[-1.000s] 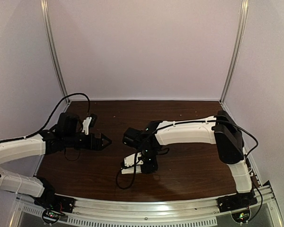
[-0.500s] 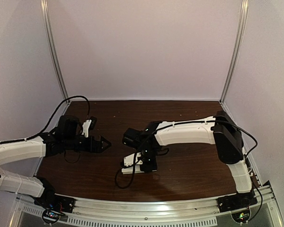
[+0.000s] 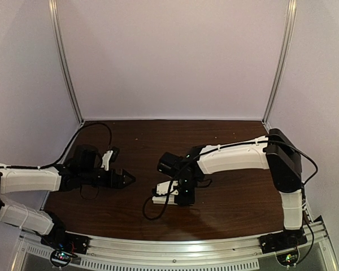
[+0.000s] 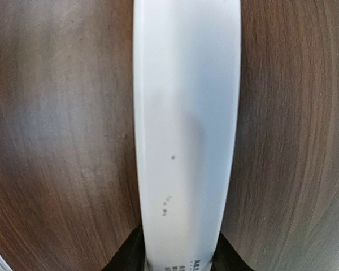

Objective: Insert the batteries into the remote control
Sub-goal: Load the battery cover onto the remote control without the battery cover.

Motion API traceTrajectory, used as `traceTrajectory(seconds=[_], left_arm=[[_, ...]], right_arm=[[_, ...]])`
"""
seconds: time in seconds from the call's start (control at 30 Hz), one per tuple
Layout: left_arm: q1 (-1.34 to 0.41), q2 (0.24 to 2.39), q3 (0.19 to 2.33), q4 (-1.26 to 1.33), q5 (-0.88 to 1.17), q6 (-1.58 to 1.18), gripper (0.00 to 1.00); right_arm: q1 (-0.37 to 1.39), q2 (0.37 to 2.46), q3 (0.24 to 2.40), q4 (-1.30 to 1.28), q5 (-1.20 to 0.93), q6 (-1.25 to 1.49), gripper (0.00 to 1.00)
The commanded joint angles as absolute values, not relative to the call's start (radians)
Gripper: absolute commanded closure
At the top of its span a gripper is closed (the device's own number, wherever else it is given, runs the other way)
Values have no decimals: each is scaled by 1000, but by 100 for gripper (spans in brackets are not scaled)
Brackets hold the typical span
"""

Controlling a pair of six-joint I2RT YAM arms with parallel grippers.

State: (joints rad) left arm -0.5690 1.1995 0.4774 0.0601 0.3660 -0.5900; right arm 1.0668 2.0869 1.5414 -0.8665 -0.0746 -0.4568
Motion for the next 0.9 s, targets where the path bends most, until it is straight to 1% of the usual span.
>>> traceTrajectory(seconds=[0.0,0.1,0.17,0.27,0.4,0.53,0.63,0.67,0.7,0.8,0.87], left_arm=[[-587,1247,460,164,410,-621,8],[-600,1273,455,179,406,-644,8],[-602,1282,454,185,403,-656,9],[-603,1288,457,188,395,-667,9],[-608,1287,463,190,384,-675,8],[-624,1267,466,192,359,-668,6],[-636,1247,468,190,339,-664,5],[-642,1242,469,186,329,-661,4],[-649,1235,469,182,316,-658,4],[-677,1222,473,172,281,-656,5],[-706,1223,488,150,247,-648,5]], right_arm=[[1055,2098,1501,-845,-51,-391,56],[1054,2086,1501,-828,-32,-372,44],[1054,2064,1497,-812,-34,-370,38],[1054,2016,1484,-776,-36,-366,31],[1054,1934,1482,-739,-13,-334,25],[1053,1793,1437,-655,40,-289,16],[1047,1661,1361,-551,86,-238,8],[1044,1613,1327,-510,94,-218,3],[1042,1556,1278,-455,107,-190,1],[1039,1366,1108,-282,120,-74,0],[1028,1275,1019,-223,188,66,0]])
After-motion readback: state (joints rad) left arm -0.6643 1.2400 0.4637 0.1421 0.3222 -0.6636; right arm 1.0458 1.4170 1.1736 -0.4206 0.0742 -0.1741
